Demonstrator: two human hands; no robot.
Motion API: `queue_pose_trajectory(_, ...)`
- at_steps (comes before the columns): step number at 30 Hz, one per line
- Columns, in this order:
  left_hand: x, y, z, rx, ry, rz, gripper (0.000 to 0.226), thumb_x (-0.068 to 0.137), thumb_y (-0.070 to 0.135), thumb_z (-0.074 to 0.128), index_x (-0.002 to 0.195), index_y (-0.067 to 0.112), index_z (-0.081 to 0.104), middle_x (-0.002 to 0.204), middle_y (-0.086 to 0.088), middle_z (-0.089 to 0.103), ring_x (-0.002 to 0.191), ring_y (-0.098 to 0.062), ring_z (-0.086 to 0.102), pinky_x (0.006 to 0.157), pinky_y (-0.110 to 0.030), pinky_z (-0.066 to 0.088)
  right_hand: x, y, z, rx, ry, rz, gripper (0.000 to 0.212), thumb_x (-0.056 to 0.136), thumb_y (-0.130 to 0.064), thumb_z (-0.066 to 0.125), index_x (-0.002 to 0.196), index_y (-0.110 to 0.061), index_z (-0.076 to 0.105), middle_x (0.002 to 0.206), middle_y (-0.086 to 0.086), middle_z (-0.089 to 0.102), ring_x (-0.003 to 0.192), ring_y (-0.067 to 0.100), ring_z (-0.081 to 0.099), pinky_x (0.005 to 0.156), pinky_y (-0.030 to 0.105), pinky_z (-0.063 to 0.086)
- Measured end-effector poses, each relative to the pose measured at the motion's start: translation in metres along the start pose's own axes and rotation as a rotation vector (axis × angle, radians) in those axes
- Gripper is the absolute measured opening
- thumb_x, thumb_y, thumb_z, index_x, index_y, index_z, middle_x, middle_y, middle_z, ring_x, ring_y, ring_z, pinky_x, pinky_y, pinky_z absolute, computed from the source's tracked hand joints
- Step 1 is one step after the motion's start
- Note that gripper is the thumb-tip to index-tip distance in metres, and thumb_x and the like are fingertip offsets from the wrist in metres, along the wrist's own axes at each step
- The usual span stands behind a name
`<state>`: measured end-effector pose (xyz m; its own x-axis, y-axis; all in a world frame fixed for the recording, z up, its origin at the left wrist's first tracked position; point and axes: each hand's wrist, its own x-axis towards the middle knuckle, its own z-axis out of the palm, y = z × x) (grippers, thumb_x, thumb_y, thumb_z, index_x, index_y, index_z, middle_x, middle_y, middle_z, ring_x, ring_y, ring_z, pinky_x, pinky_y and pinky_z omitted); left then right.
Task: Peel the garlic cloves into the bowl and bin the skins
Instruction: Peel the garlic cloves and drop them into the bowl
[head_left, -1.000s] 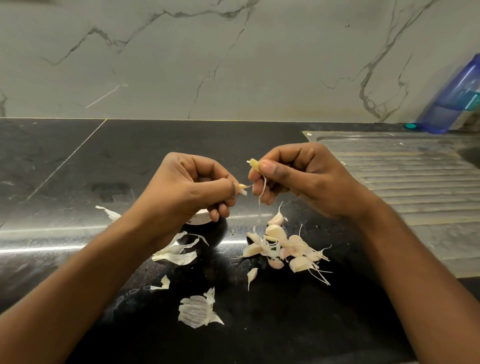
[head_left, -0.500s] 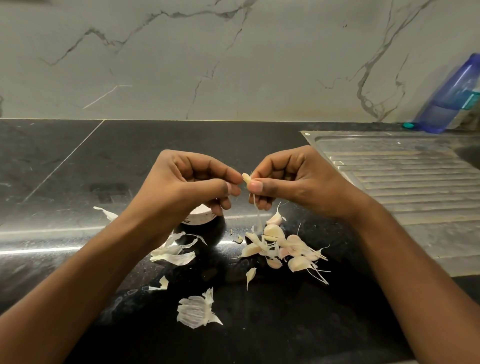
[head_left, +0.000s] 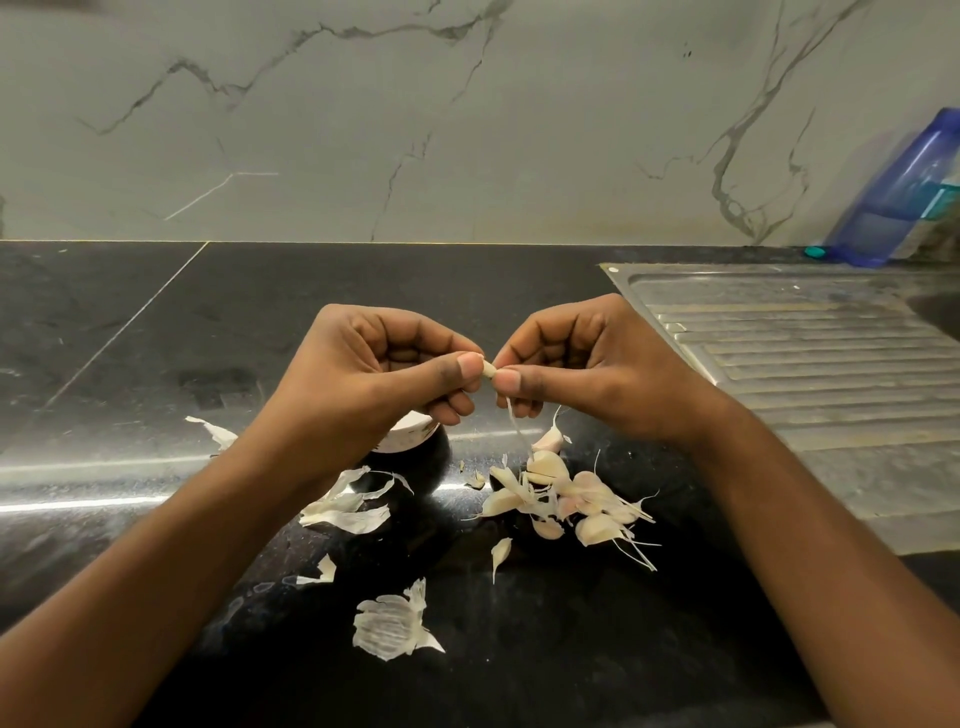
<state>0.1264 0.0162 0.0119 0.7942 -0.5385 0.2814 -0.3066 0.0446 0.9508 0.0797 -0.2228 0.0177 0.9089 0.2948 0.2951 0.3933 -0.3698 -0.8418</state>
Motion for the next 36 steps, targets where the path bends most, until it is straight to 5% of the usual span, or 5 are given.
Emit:
queue_pose_trajectory(8,-0.003,-0.006,0.007,0.266,0.064,0.215,0.011,0.088,0.011,0.08,0.097,0.005,0.08,0.077,-0.005,0.079,0.069,-0.023,0.078,0.068,-0.032,0.065,-0.001,0.001,0.003,-0.122,0.071,-0.034,0.01,0.093,-0.01,0.08,0.097,-0.001,0.077,0.082,0.01,0.079,0.073,0.023,0.078,0.069,0.029,0.063)
queue_pose_trajectory(19,-0.005,-0.004,0.011,0.718,0.155,0.537,0.003,0.09,0.016,0.083,0.093,0.016,0.083,0.081,0.012,0.077,0.072,0.0,0.072,0.067,-0.018,0.058,0.0,0.001,0.008,-0.184,0.14,-0.042,0.006,0.093,-0.008,0.081,0.092,-0.003,0.078,0.077,0.003,0.077,0.069,0.021,0.077,0.067,0.031,0.064)
queue_pose_trajectory(27,-0.004,-0.009,0.009,0.371,0.038,0.283,0.008,0.086,0.012,0.086,0.094,0.012,0.083,0.072,0.007,0.076,0.059,-0.012,0.07,0.055,-0.022,0.055,0.0,0.0,0.011,-0.253,0.199,-0.08,0.006,0.088,-0.003,0.083,0.084,-0.005,0.08,0.074,0.0,0.076,0.064,0.016,0.072,0.06,0.02,0.055)
queue_pose_trajectory(30,-0.004,-0.007,0.008,0.215,0.038,0.212,0.013,0.082,0.006,0.085,0.094,0.006,0.081,0.081,-0.005,0.081,0.074,-0.026,0.079,0.07,-0.037,0.066,0.0,-0.001,0.012,-0.234,0.217,-0.11,0.007,0.088,-0.001,0.083,0.083,-0.004,0.079,0.076,-0.001,0.076,0.064,0.016,0.071,0.061,0.02,0.055)
queue_pose_trajectory(36,-0.005,0.002,0.01,-0.058,0.078,0.059,0.024,0.072,-0.004,0.084,0.095,-0.006,0.077,0.084,-0.018,0.08,0.077,-0.033,0.08,0.072,-0.028,0.064,0.0,-0.003,0.013,-0.081,0.269,-0.134,0.005,0.088,0.0,0.082,0.087,0.001,0.078,0.075,0.006,0.076,0.064,0.025,0.072,0.06,0.032,0.061)
